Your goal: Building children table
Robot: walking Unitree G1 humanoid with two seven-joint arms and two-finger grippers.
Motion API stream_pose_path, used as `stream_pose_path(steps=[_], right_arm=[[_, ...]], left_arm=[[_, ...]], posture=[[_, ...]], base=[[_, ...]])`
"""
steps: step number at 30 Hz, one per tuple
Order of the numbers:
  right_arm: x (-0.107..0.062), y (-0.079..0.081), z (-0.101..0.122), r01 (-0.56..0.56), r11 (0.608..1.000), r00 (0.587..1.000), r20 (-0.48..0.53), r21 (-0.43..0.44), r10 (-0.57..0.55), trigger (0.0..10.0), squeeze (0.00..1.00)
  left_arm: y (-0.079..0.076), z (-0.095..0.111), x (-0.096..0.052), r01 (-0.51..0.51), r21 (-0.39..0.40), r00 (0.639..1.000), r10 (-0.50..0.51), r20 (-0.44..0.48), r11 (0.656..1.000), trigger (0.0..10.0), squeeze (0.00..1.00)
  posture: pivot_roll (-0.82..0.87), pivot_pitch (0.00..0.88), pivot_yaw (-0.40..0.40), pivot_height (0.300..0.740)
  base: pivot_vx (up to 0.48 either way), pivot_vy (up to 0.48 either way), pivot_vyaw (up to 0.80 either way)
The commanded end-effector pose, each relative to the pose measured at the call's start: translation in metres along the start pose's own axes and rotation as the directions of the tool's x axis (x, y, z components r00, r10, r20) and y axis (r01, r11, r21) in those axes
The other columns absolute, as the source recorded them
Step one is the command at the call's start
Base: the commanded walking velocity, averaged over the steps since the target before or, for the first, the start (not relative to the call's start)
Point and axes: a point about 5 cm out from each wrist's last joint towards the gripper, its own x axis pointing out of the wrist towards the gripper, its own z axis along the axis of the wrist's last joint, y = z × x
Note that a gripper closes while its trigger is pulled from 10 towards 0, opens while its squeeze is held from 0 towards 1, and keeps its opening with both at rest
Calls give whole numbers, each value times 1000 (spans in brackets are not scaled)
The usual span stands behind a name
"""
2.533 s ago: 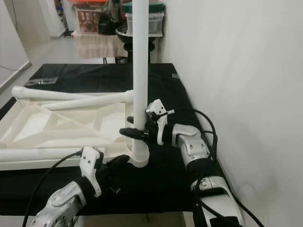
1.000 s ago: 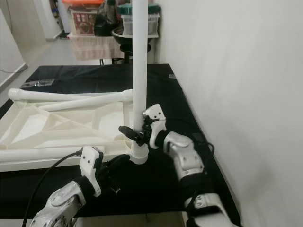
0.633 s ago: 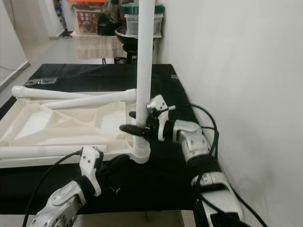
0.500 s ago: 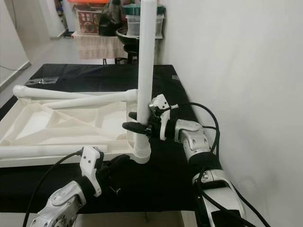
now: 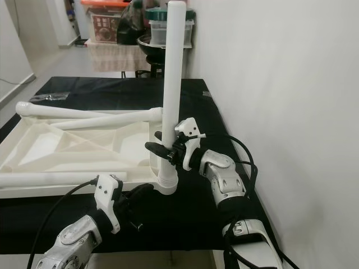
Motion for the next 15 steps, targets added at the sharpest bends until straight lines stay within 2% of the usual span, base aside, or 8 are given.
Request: stream_pose_path(steps=[1, 5, 7, 11, 12, 13, 14, 15], right_arm=[[-14, 10, -42, 192, 981, 964, -181, -26, -193, 0, 0], [-14, 14, -44, 162, 987, 967, -195, -20, -163, 0, 0], [-14, 12, -45, 175, 984, 962, -206, -31, -178, 0, 0], [-16, 16, -46, 194, 976, 952, -221, -103, -213, 0, 0], [-18, 15, -46, 205, 973, 945, -236, -107, -225, 7569, 0], [-19, 16, -47, 230, 967, 936, -247, -109, -251, 7569, 0], [-19, 17, -44, 230, 971, 940, -243, -72, -241, 10000, 0], [-17, 18, -42, 203, 978, 951, -231, -40, -207, 10000, 812]], left_arm=[[3, 1, -3, 0, -2, 1000, 0, -4, 1000, 10000, 0], [3, 1, -3, 1, 1, 1000, -1, -6, 1000, 10000, 0], [3, 0, -2, 9, -5, 1000, -9, -9, 1000, 10000, 0], [2, 0, -3, 0, -2, 1000, 0, -5, 1000, 10000, 0], [2, 0, -3, -3, 0, 1000, 3, -4, 1000, 10000, 0], [2, 0, -3, -3, 0, 1000, 3, -4, 1000, 10000, 0], [2, 0, -3, -1, -1, 1000, 1, -4, 1000, 10000, 0], [1, 0, -3, 0, -2, 1000, 0, -5, 1000, 10000, 0]], posture=[[43, 0, -37, 740], [40, 0, -32, 740], [69, 0, -57, 740], [65, 0, -54, 740], [67, 0, -58, 740], [67, 0, -58, 740], [67, 0, -58, 740], [70, 0, -58, 740]], base=[[0, 0, 0], [0, 0, 0], [0, 0, 0], [0, 0, 0], [0, 0, 0], [0, 0, 0], [0, 0, 0], [0, 0, 0]])
